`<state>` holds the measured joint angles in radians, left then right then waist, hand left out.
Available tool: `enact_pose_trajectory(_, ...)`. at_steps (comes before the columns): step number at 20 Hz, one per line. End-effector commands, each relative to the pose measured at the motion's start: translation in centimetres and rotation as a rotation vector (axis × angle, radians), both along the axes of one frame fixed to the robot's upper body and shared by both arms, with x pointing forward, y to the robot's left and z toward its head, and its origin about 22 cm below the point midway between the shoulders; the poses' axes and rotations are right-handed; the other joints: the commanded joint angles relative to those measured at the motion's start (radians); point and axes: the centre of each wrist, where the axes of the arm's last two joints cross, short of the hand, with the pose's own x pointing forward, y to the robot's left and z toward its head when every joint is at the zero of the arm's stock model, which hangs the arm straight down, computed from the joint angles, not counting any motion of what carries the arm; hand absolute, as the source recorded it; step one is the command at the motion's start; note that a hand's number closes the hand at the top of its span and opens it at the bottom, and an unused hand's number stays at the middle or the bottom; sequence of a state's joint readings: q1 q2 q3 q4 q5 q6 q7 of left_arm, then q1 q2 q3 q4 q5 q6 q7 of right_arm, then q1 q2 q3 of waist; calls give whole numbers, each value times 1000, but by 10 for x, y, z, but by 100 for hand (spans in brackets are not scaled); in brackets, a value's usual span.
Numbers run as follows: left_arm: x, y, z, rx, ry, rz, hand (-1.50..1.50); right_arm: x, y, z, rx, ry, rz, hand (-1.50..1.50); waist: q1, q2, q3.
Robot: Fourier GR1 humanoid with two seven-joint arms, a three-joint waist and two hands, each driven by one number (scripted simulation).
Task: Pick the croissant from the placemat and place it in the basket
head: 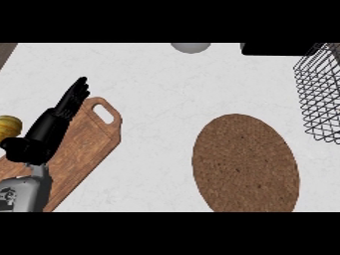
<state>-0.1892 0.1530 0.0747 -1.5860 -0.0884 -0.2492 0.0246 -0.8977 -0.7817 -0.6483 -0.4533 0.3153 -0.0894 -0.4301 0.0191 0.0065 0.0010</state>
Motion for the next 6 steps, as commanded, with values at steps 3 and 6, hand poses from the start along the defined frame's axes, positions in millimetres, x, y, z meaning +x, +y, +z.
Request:
enact_pose_trajectory(3,0,10,-1,23,2,5,0,-19,-28,17,211,-63,-18,-150,-10,-2,0)
enact_pose_trajectory(6,-15,-3,-8,15,-8,-12,0,-29,-42,26,274,-17,-2,-150,8,1,1)
